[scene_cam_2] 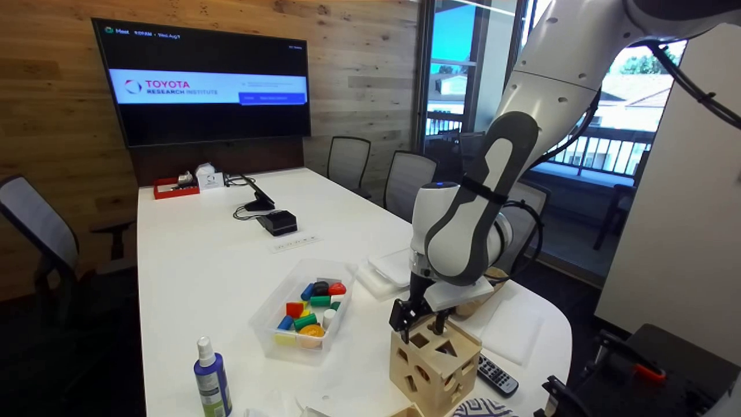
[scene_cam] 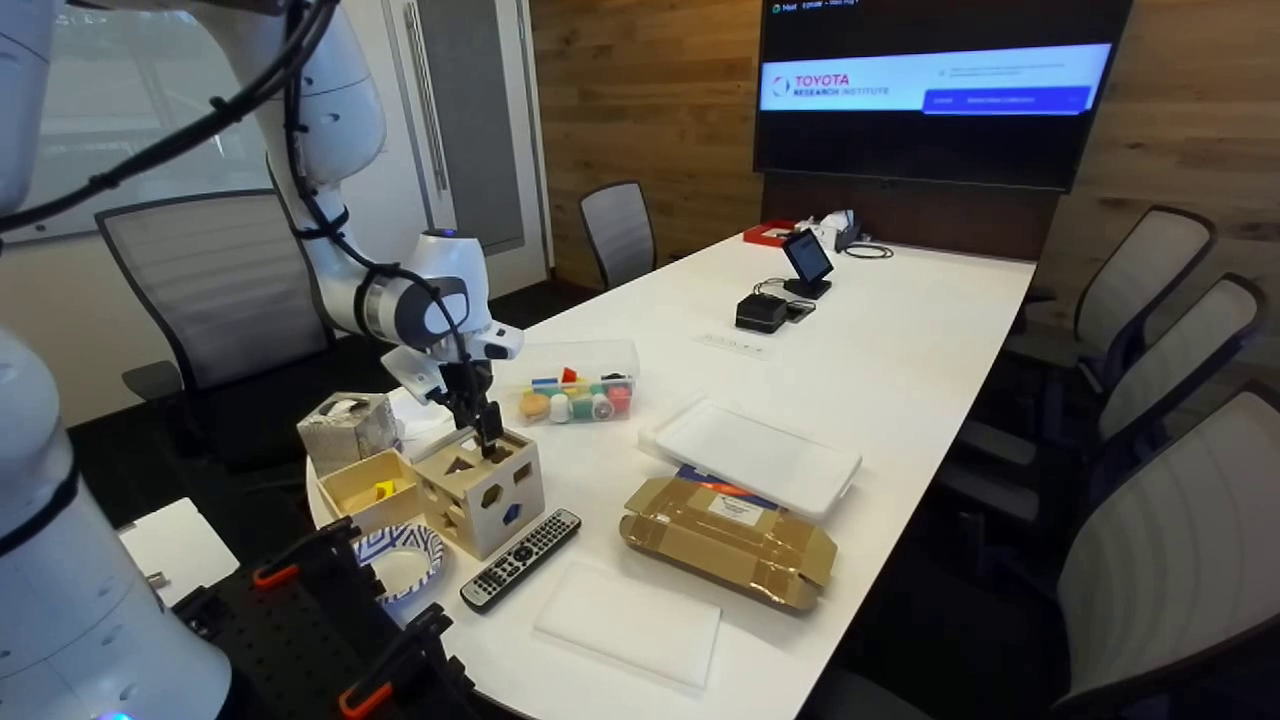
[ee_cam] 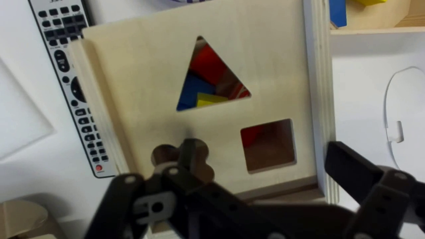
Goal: Slide the lid on the wooden toy box forwards.
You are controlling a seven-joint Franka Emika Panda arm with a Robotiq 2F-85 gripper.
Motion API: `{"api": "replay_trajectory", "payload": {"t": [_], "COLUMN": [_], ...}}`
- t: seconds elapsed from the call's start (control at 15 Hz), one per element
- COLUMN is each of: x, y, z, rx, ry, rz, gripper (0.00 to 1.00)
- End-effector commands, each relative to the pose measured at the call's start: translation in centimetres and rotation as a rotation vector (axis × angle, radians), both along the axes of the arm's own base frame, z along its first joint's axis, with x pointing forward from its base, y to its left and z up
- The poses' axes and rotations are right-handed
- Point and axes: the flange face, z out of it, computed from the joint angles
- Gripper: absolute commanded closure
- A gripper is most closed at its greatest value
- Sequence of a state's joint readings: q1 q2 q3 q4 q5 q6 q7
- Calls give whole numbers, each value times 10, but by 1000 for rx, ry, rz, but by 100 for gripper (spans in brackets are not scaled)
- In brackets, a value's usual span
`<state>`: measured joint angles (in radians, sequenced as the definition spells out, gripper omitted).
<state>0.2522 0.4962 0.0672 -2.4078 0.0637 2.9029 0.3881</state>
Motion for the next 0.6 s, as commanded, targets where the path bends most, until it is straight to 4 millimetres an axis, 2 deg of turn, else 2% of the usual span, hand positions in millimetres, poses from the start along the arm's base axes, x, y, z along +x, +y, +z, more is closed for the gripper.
{"api": "replay_trajectory", "payload": {"t": [0.0,0.53], "x": [5,14], "y": [5,-15], "z": [-3,0], "rx": [-28,-52], "ry": [-27,-63], "rz": [-37,-82], "gripper": [0,0]}}
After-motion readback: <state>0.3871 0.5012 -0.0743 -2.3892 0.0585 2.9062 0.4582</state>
